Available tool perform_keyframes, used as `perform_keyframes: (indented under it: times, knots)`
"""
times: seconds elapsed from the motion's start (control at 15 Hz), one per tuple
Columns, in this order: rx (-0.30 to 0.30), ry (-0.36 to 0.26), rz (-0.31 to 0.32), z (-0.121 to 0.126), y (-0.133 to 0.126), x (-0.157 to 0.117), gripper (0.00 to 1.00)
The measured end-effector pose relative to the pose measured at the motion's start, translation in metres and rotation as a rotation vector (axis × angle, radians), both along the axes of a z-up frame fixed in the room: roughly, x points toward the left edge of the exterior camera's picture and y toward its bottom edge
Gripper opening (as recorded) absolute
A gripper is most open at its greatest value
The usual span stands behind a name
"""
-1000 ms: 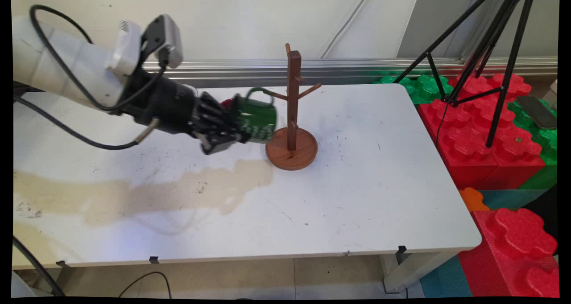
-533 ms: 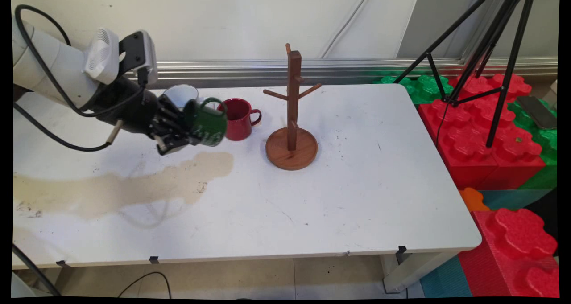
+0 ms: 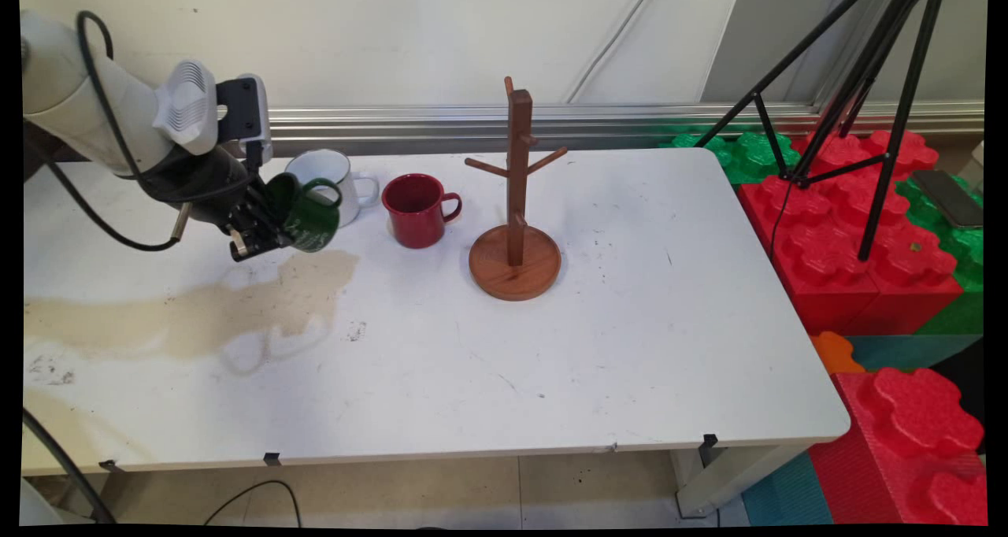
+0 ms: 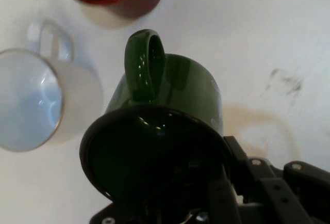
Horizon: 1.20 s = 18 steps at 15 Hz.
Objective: Place the picked object on the table
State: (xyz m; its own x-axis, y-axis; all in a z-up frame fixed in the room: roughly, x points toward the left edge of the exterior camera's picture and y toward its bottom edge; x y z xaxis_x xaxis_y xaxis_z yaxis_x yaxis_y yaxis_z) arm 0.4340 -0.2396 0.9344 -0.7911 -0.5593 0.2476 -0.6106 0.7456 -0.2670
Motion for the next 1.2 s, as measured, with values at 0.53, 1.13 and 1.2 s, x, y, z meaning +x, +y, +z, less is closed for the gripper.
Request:
perform_keyframes:
  times: [0.53, 1.13, 1.2]
  knots:
    - [0.072, -0.147, 0.021, -0.020, -0.024, 0.003, 0.00]
    - [0.191, -0.286, 0.013, -0.056, -0.053, 0.006, 0.00]
    - [0.203, -0.294, 0.010, -0.059, -0.055, 0.005, 0.00]
